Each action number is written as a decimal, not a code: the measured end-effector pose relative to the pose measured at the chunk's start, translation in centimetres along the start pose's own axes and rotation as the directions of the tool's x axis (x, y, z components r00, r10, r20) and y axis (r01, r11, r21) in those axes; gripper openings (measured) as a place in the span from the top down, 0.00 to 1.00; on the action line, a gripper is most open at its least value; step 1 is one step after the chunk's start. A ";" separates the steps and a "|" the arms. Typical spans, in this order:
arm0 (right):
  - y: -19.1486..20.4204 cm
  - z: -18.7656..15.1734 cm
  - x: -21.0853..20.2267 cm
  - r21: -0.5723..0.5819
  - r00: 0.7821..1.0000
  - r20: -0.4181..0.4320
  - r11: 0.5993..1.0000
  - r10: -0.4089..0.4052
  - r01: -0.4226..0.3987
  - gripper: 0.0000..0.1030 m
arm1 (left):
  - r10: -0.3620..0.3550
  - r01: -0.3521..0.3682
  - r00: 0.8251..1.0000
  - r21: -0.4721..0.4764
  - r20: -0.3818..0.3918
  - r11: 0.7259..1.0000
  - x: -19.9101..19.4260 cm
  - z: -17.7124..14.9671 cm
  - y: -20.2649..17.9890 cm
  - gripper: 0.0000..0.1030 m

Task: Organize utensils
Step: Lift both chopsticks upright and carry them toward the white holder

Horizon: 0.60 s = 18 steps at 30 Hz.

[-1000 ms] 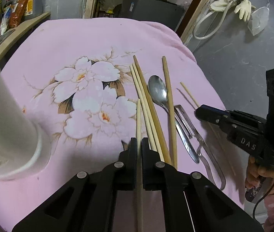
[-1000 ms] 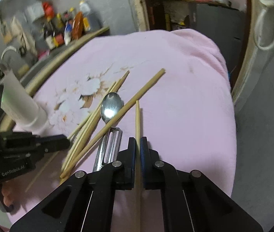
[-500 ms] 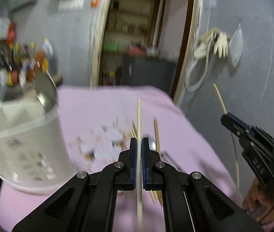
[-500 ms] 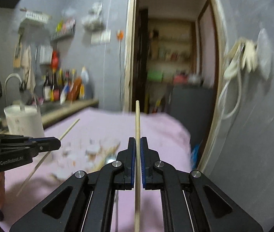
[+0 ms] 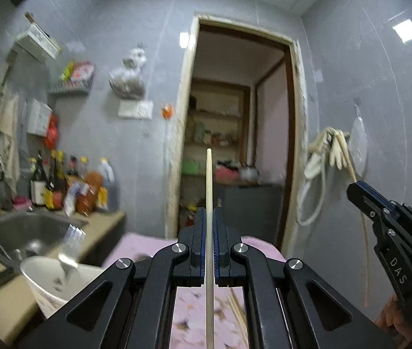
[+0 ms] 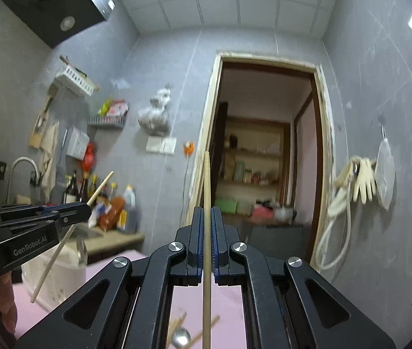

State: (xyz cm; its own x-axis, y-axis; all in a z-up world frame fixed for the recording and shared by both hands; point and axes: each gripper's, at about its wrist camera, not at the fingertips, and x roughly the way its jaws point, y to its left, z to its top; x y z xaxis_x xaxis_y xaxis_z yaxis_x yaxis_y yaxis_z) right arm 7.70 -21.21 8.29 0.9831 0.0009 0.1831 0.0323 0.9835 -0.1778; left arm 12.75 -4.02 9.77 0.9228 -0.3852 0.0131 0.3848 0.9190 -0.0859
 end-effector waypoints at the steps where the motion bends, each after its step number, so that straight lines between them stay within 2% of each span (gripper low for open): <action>1: 0.2 0.3 0.0 0.001 1.000 0.015 1.000 0.001 -0.001 0.97 | 0.018 -0.018 1.000 0.001 0.024 1.000 -0.3 0.5 0.5 0.98; 9: 2.9 2.6 2.2 0.044 0.992 0.120 0.998 0.030 -0.036 0.97 | 0.113 -0.114 0.981 -0.003 0.157 0.993 -2.2 2.9 5.1 0.98; 16: 6.5 3.8 4.8 0.096 0.977 0.200 0.991 0.068 -0.089 0.97 | 0.188 -0.192 0.953 -0.006 0.238 0.981 -2.4 3.6 9.1 0.98; 18: 7.4 3.8 5.7 0.115 0.974 0.209 0.987 0.084 -0.110 0.97 | 0.204 -0.208 0.949 -0.009 0.240 0.978 -2.1 3.5 9.9 0.98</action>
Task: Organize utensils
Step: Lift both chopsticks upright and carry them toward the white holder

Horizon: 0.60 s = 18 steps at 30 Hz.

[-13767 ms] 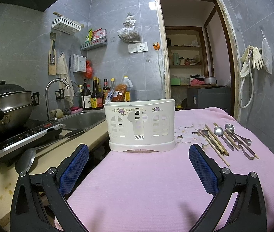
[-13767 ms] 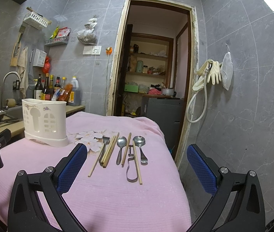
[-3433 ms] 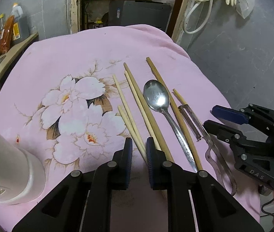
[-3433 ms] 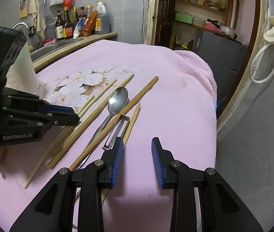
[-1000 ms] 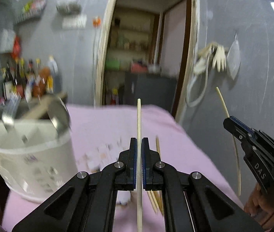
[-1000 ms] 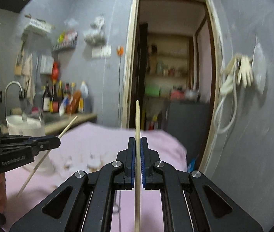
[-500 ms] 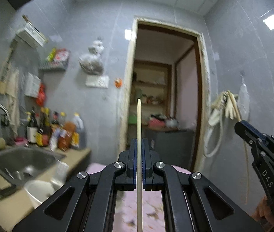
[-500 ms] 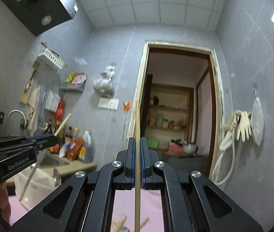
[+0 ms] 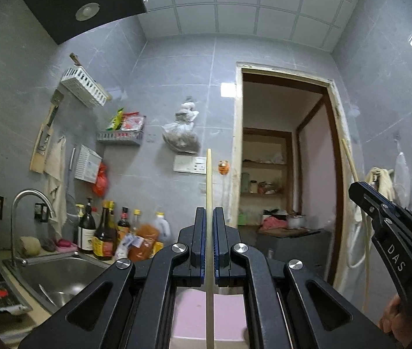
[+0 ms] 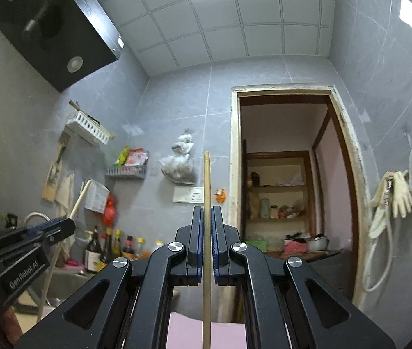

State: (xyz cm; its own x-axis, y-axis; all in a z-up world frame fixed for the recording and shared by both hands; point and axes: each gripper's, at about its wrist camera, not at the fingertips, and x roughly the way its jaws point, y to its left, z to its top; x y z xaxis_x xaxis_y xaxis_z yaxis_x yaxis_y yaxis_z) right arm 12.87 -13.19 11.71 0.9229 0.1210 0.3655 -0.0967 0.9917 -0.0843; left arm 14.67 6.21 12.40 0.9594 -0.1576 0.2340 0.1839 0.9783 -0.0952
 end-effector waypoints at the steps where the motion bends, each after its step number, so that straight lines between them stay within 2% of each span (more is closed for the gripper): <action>1: 0.2 -0.2 0.6 0.031 1.000 0.001 0.999 0.024 -0.024 0.97 | 0.008 -0.008 1.000 -0.006 0.005 1.000 0.2 -0.1 0.5 0.98; 4: 0.1 -0.8 2.0 0.126 0.996 -0.002 0.988 0.093 -0.092 0.97 | 0.017 -0.016 1.000 -0.042 0.010 0.999 1.2 -0.6 2.5 0.98; 5: -0.1 -1.1 2.6 0.175 0.990 0.002 0.975 0.138 -0.136 0.97 | 0.014 -0.014 1.000 -0.069 0.001 0.997 1.7 -0.8 3.4 0.98; 8: -0.5 -2.0 4.2 0.274 0.981 -0.015 0.944 0.195 -0.183 0.97 | 0.010 -0.018 0.999 -0.176 -0.045 0.984 3.1 -1.7 6.3 0.98; 12: -0.6 -3.6 5.2 0.326 0.980 -0.051 0.931 0.190 -0.163 0.97 | 0.040 -0.063 0.995 -0.272 -0.088 0.960 3.9 -3.1 8.8 0.98; 18: 0.7 -4.8 5.9 0.323 0.978 -0.053 0.930 0.203 -0.176 0.97 | 0.093 -0.109 0.993 -0.264 -0.072 0.958 3.4 -4.4 9.0 0.98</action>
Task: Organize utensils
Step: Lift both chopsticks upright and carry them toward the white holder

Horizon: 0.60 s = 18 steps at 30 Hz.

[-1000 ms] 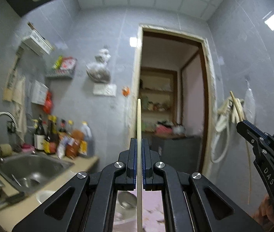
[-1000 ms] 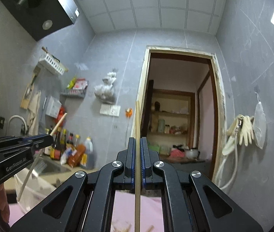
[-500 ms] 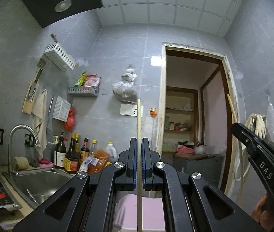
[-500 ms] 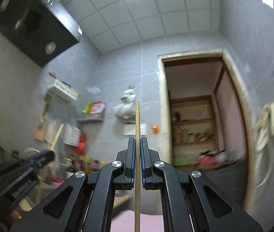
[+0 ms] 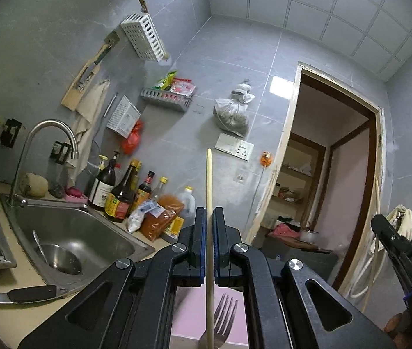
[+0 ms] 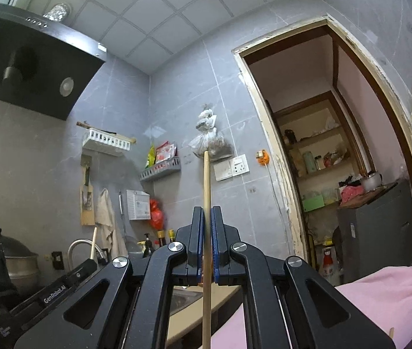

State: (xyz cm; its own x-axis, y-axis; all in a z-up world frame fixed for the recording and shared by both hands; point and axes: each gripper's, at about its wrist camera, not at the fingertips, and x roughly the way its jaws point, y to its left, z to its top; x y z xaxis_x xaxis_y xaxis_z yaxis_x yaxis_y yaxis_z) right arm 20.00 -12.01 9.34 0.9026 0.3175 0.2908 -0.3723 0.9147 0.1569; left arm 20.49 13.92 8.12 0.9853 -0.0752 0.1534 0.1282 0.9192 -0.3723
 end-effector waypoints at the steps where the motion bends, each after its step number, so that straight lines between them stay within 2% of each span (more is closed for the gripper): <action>1: 0.2 -0.1 0.1 -0.003 1.000 0.002 1.000 0.005 -0.005 0.97 | 0.005 -0.005 1.000 0.005 0.001 1.000 0.0 -0.2 -0.1 0.98; 9: 0.4 -1.3 1.0 0.013 1.000 -0.021 1.000 0.020 -0.019 0.97 | 0.020 -0.020 1.000 -0.009 -0.007 1.000 0.3 -1.0 0.0 0.98; 18: 1.7 -3.6 1.1 -0.064 0.999 -0.051 0.998 0.009 -0.012 0.97 | -0.028 0.025 0.998 -0.062 -0.050 0.998 1.0 -1.6 1.2 0.98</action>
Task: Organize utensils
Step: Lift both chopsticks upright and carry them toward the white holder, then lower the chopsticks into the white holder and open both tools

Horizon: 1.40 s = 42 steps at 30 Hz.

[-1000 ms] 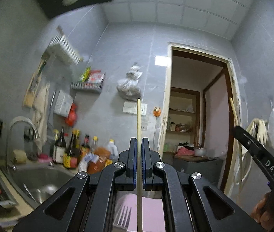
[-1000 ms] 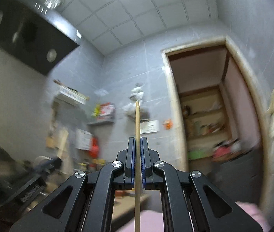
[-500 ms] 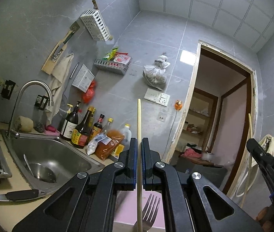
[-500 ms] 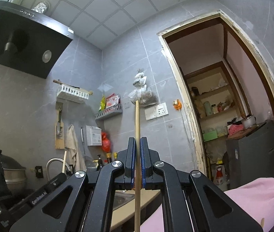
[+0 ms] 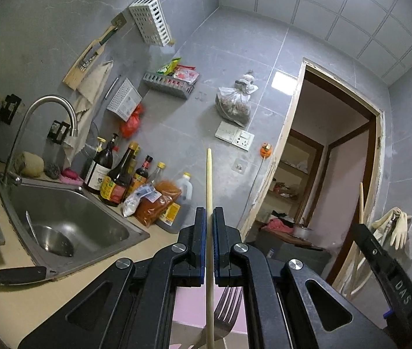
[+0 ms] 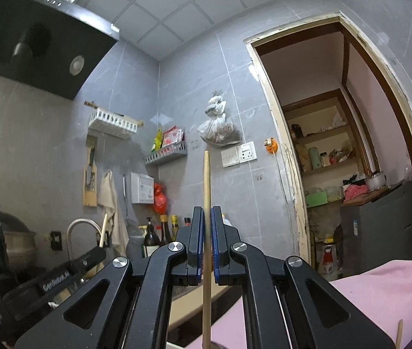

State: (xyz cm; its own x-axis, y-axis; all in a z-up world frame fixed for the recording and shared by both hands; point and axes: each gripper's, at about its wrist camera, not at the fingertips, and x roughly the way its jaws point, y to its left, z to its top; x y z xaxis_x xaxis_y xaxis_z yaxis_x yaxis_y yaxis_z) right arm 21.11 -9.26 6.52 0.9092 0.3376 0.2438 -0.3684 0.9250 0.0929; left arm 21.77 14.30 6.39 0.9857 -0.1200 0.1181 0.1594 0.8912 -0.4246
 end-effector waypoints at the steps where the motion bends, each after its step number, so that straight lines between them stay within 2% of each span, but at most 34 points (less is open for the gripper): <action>1: 0.1 -0.1 0.1 -0.009 1.000 -0.004 1.000 -0.001 0.001 0.97 | 0.002 -0.002 1.000 0.004 -0.001 1.000 0.0 -0.1 0.0 0.98; 9: 0.4 -1.5 -0.1 -0.046 0.998 -0.056 0.999 0.003 -0.006 0.97 | 0.004 -0.004 1.000 0.067 -0.013 0.998 -0.4 -1.3 -1.0 0.98; 17: 0.7 -1.8 -0.8 -0.081 0.993 -0.115 0.996 0.027 -0.036 0.96 | -0.024 0.039 0.993 0.129 -0.114 0.991 -0.9 -2.4 -2.3 0.97; 21: 0.3 -1.7 -1.4 -0.073 0.989 -0.143 0.996 0.036 -0.047 0.94 | -0.047 0.073 0.983 0.148 -0.177 0.986 -1.4 -2.7 -2.9 0.96; 25: 0.0 -1.6 -2.0 -0.063 0.986 -0.162 0.997 0.039 -0.050 0.92 | -0.050 0.085 0.977 0.161 -0.206 0.983 -1.9 -2.8 -3.5 0.93; 26: -0.2 -1.4 -2.3 -0.057 0.986 -0.161 0.997 0.039 -0.049 0.92 | -0.057 0.092 0.975 0.155 -0.215 0.984 -2.0 -2.7 -3.6 0.91; 28: -0.6 -0.8 -2.9 -0.040 0.987 -0.155 0.998 0.035 -0.042 0.88 | -0.060 0.095 0.974 0.155 -0.217 0.983 -2.4 -2.4 -4.0 0.79; 29: -0.9 -0.3 -3.3 -0.030 0.989 -0.147 0.999 0.032 -0.037 0.85 | -0.059 0.094 0.975 0.158 -0.213 0.983 -2.6 -2.2 -4.3 0.77; 30: -1.2 0.2 -3.6 -0.025 0.989 -0.143 0.999 0.024 -0.028 0.78 | -0.057 0.093 0.976 0.163 -0.209 0.982 -2.9 -1.9 -4.6 0.74; 32: -1.8 1.2 -4.5 -0.017 0.991 -0.131 1.000 0.011 -0.013 0.76 | -0.057 0.094 0.978 0.176 -0.200 0.980 -3.3 -1.5 -5.5 0.69; 34: -2.5 2.2 -5.4 -0.023 0.993 -0.120 1.000 -0.017 0.015 0.70 | -0.056 0.095 0.979 0.195 -0.195 0.976 -3.6 -1.1 -6.6 0.53; 35: -3.0 2.8 -6.0 -0.024 0.993 -0.115 0.999 -0.027 0.024 0.67 | -0.060 0.099 0.979 0.201 -0.193 0.975 -3.8 -1.0 -7.1 0.48; 37: -4.0 3.9 -7.3 -0.033 0.994 -0.097 0.998 -0.056 0.053 0.50 | -0.083 0.121 0.979 0.206 -0.185 0.971 -4.3 -0.9 -8.3 0.34; 39: -4.9 4.8 -8.7 -0.047 0.994 -0.078 0.996 -0.077 0.074 0.45 | -0.107 0.144 0.978 0.214 -0.179 0.966 -4.8 -0.9 -9.6 0.24; 42: -6.3 6.0 -10.7 -0.082 0.989 -0.063 0.989 -0.130 0.125 0.29 | -0.138 0.177 0.974 0.225 -0.179 0.958 -5.3 -1.1 -11.5 0.14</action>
State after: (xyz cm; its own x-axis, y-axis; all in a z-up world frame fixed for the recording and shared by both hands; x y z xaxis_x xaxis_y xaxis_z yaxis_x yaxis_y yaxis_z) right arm 12.51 -19.71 9.16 0.9599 0.2246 0.1678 -0.2347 0.9711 0.0430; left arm 14.81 4.26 9.69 0.9480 -0.3180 0.0130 0.3149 0.9312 -0.1835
